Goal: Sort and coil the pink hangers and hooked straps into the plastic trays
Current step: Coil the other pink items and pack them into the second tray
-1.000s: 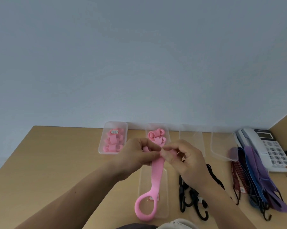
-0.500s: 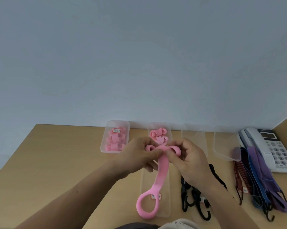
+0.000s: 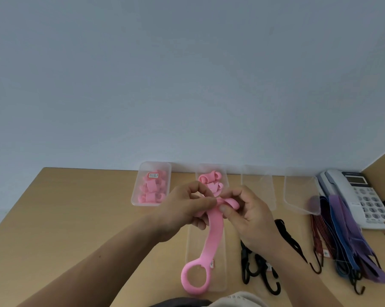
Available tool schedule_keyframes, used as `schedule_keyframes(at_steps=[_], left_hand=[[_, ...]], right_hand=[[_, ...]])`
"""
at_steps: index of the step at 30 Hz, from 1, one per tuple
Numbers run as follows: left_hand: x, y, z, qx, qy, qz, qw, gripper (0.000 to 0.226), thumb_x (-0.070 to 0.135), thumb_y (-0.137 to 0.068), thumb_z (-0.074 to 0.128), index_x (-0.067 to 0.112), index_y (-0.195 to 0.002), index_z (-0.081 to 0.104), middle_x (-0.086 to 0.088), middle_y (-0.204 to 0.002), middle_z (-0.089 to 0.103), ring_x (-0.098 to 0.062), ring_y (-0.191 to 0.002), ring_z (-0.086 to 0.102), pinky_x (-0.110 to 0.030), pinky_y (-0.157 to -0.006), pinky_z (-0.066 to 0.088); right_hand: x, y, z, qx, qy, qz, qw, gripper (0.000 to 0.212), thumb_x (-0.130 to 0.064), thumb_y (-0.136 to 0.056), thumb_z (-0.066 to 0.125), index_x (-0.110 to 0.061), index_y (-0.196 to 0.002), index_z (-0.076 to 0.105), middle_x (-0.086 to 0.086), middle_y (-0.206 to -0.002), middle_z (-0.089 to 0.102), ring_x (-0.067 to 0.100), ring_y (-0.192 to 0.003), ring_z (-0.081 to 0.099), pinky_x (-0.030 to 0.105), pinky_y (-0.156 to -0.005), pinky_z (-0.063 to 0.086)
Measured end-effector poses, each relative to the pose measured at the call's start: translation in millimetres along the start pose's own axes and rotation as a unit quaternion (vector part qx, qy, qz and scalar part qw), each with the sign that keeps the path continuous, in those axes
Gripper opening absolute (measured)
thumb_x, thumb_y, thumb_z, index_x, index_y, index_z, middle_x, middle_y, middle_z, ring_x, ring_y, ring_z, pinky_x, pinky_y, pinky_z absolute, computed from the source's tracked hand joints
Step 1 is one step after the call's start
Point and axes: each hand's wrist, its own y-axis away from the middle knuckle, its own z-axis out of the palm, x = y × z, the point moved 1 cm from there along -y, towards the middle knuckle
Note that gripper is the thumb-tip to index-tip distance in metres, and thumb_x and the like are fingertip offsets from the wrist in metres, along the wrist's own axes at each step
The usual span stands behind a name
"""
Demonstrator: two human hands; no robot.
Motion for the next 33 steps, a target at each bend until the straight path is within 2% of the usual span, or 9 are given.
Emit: schedule_keyframes(at_steps=[5,8,13,16,20,22,27,31,33], left_hand=[[-2.0,-3.0,-1.6,0.017,0.006,0.018,1.0,0.014,0.003,-0.086,0.073,0.01,-0.091,0.062,-0.016,-0.08,0.067,-0.028,-0.072,0.06,-0.03,-0.061,0.051],[-0.5,-3.1,-0.7,0.021,-0.009,0.057,0.998,0.018,-0.003,-0.082,0.073,0.011,-0.089,0.065,-0.015,-0.085,0.068,-0.025,-0.075,0.065,-0.032,-0.066,0.054],[-2.5,-2.1,-0.4,0.043,-0.042,0.106,0.993,0.02,0.006,-0.076,0.076,0.013,-0.092,0.067,-0.019,-0.097,0.069,-0.032,-0.086,0.068,-0.041,-0.078,0.059],[-6.1,-0.2,-2.3,0.051,-0.083,0.11,0.989,0.027,0.015,-0.076,0.077,0.017,-0.099,0.064,-0.013,-0.093,0.067,-0.026,-0.083,0.065,-0.041,-0.078,0.057],[-6.8,1.1,-2.5,0.023,-0.135,0.085,0.987,0.03,0.026,-0.077,0.074,0.01,-0.1,0.065,-0.013,-0.095,0.073,-0.034,-0.087,0.069,-0.048,-0.082,0.058],[-5.0,2.2,-2.0,0.006,-0.138,0.073,0.988,0.029,0.025,-0.081,0.074,0.007,-0.101,0.063,-0.013,-0.092,0.074,-0.033,-0.081,0.071,-0.046,-0.078,0.059],[4.7,4.6,-3.8,-0.04,-0.065,0.048,0.996,0.022,0.011,-0.084,0.073,0.004,-0.1,0.059,-0.017,-0.088,0.073,-0.029,-0.074,0.071,-0.034,-0.064,0.058],[7.7,4.9,-3.1,-0.061,-0.002,0.032,0.998,0.02,0.01,-0.08,0.072,0.008,-0.096,0.061,-0.016,-0.089,0.072,-0.03,-0.078,0.069,-0.034,-0.063,0.057],[9.3,4.9,-1.4,-0.069,0.031,0.022,0.997,0.026,0.017,-0.077,0.073,0.006,-0.097,0.062,-0.018,-0.088,0.071,-0.03,-0.076,0.068,-0.034,-0.063,0.057]], right_hand=[[0.5,-0.9,4.0,0.005,-0.029,0.007,1.0,0.026,-0.012,-0.084,0.072,-0.034,-0.096,0.063,-0.004,-0.095,0.07,0.02,-0.087,0.068,0.04,-0.08,0.058],[-0.6,-1.4,3.9,-0.011,-0.116,0.026,0.993,0.028,-0.012,-0.078,0.071,-0.02,-0.103,0.064,0.004,-0.099,0.069,0.026,-0.092,0.067,0.039,-0.083,0.057],[-4.4,-3.7,3.7,-0.029,-0.159,0.056,0.985,0.026,-0.019,-0.083,0.073,-0.009,-0.106,0.066,-0.005,-0.08,0.069,0.006,-0.069,0.062,0.019,-0.063,0.05],[-6.9,-4.1,2.4,-0.025,-0.167,0.061,0.984,0.018,-0.003,-0.085,0.069,-0.008,-0.102,0.068,-0.005,-0.079,0.071,0.005,-0.067,0.062,0.018,-0.062,0.05],[-6.6,-1.9,2.8,-0.001,-0.142,0.055,0.988,0.018,0.008,-0.083,0.069,-0.009,-0.091,0.067,-0.001,-0.077,0.069,0.014,-0.07,0.06,0.027,-0.065,0.05],[-7.7,-1.3,2.9,0.002,-0.152,0.055,0.987,0.016,0.009,-0.081,0.07,-0.005,-0.089,0.065,0.008,-0.074,0.064,0.021,-0.068,0.055,0.033,-0.064,0.048],[-17.0,-1.0,2.6,-0.012,-0.174,0.062,0.983,0.015,-0.009,-0.07,0.069,-0.005,-0.085,0.064,0.002,-0.064,0.055,0.012,-0.055,0.044,0.02,-0.052,0.04],[-22.7,-3.0,2.6,-0.003,-0.184,0.064,0.981,0.014,-0.006,-0.073,0.072,-0.008,-0.084,0.065,0.022,-0.068,0.051,0.022,-0.058,0.042,0.027,-0.051,0.039],[-22.6,-3.4,2.1,0.003,-0.169,0.055,0.984,0.016,0.002,-0.079,0.074,-0.01,-0.086,0.066,0.033,-0.078,0.055,0.032,-0.064,0.048,0.04,-0.058,0.046]])
